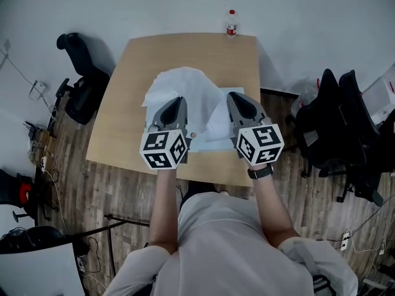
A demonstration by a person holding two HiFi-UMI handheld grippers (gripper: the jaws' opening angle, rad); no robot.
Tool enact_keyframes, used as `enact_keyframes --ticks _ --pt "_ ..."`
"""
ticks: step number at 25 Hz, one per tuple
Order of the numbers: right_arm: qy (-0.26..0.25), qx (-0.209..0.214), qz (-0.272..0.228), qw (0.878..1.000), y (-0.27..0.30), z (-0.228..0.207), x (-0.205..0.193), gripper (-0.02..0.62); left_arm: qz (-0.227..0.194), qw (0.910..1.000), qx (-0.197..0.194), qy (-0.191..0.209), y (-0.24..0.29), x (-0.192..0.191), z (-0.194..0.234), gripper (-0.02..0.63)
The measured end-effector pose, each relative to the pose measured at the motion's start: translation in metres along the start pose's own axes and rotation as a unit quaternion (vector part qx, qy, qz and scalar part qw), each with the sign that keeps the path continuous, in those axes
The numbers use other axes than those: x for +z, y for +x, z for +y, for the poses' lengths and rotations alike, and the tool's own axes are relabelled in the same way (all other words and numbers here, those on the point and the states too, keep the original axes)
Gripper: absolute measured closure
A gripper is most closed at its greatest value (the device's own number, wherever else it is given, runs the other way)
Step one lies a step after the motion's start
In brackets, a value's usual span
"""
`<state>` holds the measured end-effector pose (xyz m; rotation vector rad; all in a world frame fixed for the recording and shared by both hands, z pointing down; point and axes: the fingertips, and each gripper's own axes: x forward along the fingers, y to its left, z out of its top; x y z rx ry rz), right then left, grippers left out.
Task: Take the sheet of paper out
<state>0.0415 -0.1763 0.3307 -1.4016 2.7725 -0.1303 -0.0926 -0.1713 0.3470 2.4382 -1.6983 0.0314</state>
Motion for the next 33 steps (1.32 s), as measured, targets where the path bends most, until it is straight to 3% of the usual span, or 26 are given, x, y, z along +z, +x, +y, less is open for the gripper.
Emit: enact_keyframes --ticks 7,14,22,33 --pt "-0.044 -0.026 -0.008 0.999 -0.014 -0.008 0.022 0.580 -0.035 0.9991 0.006 0.023 -0.003 0.020 -0.018 0.594" --pt "-0.057 -0.041 -0.006 0.998 -0.021 -0.013 0.023 0.580 -0.044 0.9982 -0.001 0.042 -0.002 0.024 -0.030 0.594" --pt "-0.059 -0.041 -0.004 0.997 -0.015 -0.013 0.019 0.580 -0.039 0.9983 -0.001 0.044 -0.002 0.022 -0.026 0.594" --pt "-0.039 -0.039 0.026 0.998 0.017 -0.021 -0.013 0.580 -0.009 0.9994 0.007 0.033 0.016 0.001 0.004 0.594"
